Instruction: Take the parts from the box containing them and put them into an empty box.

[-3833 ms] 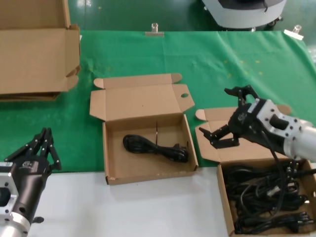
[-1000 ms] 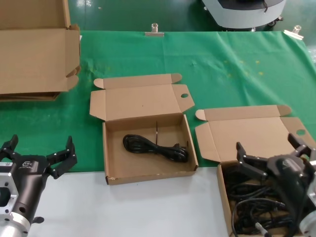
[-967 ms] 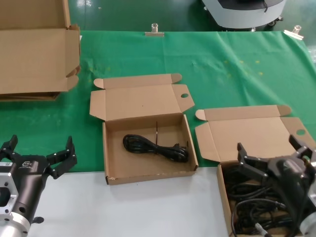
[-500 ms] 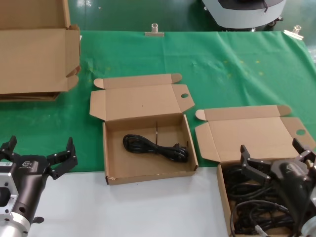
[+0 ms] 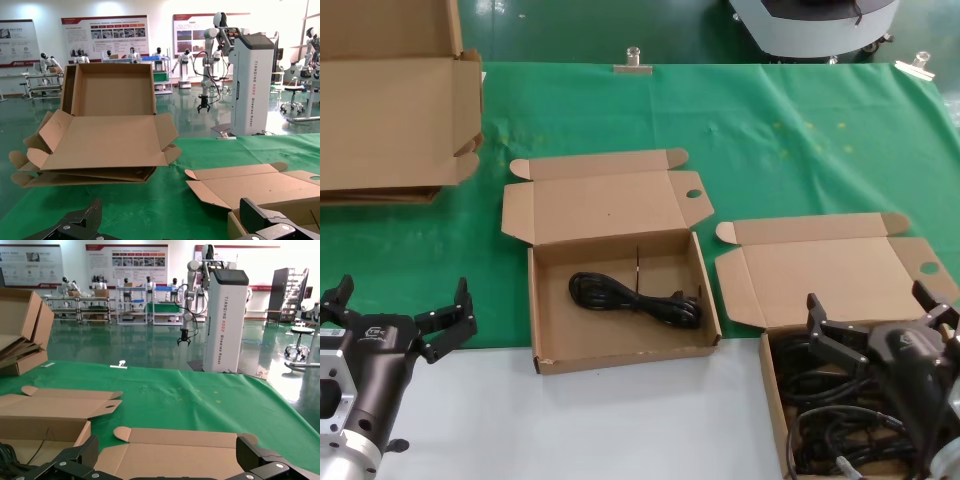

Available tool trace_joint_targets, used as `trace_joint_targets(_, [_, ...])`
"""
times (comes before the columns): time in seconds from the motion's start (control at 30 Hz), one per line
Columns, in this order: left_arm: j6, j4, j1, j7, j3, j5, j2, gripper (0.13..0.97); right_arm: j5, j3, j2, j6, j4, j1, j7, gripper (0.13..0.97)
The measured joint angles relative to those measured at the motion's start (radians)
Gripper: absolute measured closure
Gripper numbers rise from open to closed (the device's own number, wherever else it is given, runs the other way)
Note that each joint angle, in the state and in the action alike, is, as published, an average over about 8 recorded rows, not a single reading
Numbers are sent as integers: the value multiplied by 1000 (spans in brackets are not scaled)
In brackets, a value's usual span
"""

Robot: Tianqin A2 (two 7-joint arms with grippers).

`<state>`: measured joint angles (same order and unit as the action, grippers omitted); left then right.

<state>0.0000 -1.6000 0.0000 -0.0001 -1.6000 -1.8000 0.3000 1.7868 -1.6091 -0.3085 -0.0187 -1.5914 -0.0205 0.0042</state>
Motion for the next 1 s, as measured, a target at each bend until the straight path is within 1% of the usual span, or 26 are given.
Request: trace_joint_targets(1.0, [0, 0, 0, 0, 0, 0, 0, 132, 0, 0, 0, 0, 0, 0, 0, 129])
